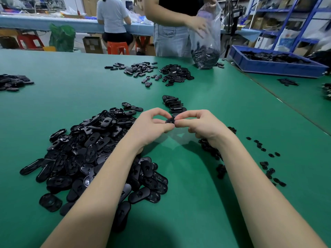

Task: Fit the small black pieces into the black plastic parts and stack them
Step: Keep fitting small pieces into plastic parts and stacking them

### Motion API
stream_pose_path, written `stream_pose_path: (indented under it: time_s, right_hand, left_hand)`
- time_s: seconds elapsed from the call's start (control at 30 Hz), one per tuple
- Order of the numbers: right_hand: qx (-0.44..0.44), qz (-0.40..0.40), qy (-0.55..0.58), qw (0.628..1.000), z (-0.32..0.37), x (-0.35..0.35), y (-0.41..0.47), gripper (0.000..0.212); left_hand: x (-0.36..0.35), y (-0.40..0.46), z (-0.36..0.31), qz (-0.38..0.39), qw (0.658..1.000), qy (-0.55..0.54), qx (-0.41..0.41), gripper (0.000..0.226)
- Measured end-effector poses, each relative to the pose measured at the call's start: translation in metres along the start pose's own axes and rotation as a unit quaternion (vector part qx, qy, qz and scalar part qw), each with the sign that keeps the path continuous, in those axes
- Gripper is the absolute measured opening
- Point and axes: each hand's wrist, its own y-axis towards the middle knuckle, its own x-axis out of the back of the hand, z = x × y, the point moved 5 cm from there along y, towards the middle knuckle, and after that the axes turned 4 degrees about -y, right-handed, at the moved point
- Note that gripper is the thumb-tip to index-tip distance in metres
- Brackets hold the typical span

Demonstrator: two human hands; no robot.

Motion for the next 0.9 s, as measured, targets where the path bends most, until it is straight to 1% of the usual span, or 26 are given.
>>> stream_pose_path:
  time_s: [0.1,0.2,0.3,0.4,0.47,0.53,0.63,0.77,0.83,0.9]
  right_hand:
    - [0.009,-0.009,0.004,1.0,0.001,-0.002,0.0,0.007]
    - [0.018,-0.01,0.004,1.0,0.003,-0.002,0.0,0.005]
    - [0.027,-0.011,-0.005,1.0,0.004,-0.004,-0.001,0.006]
    - [0.026,-0.011,-0.013,1.0,0.003,-0.005,0.0,0.004]
    - [0.026,-0.02,-0.017,0.999,0.003,-0.003,0.001,0.005]
    - [0.031,-0.028,-0.027,0.999,0.004,0.0,0.002,0.007]
    - [0.027,-0.03,-0.043,0.998,0.005,0.003,0.003,0.007]
    - [0.006,-0.012,-0.057,0.998,0.002,0.0,0.001,0.006]
    - [-0.003,-0.011,-0.047,0.999,0.002,0.0,0.0,0.006]
    - [-0.008,-0.011,-0.045,0.999,0.001,0.0,-0.001,0.007]
  left_hand:
    - [0.0,0.001,0.0,-0.011,1.0,-0.017,0.016,0.006]
    - [0.001,0.002,0.0,-0.015,0.999,-0.047,0.022,0.011]
    - [0.0,-0.001,0.0,-0.004,0.994,-0.107,0.032,0.006]
    - [0.0,-0.004,0.001,0.009,0.989,-0.142,0.037,0.028]
    - [0.001,-0.005,-0.001,0.021,0.992,-0.12,0.017,0.035]
    - [0.001,-0.005,-0.004,0.023,0.998,-0.057,-0.011,0.032]
    - [0.003,-0.003,-0.006,-0.014,0.998,0.042,-0.042,0.027]
    - [0.003,-0.005,-0.014,-0.041,0.983,0.137,-0.117,0.024]
    - [0.003,-0.005,-0.017,-0.046,0.978,0.156,-0.133,0.025]
    - [0.003,-0.005,-0.016,-0.048,0.979,0.144,-0.132,0.026]
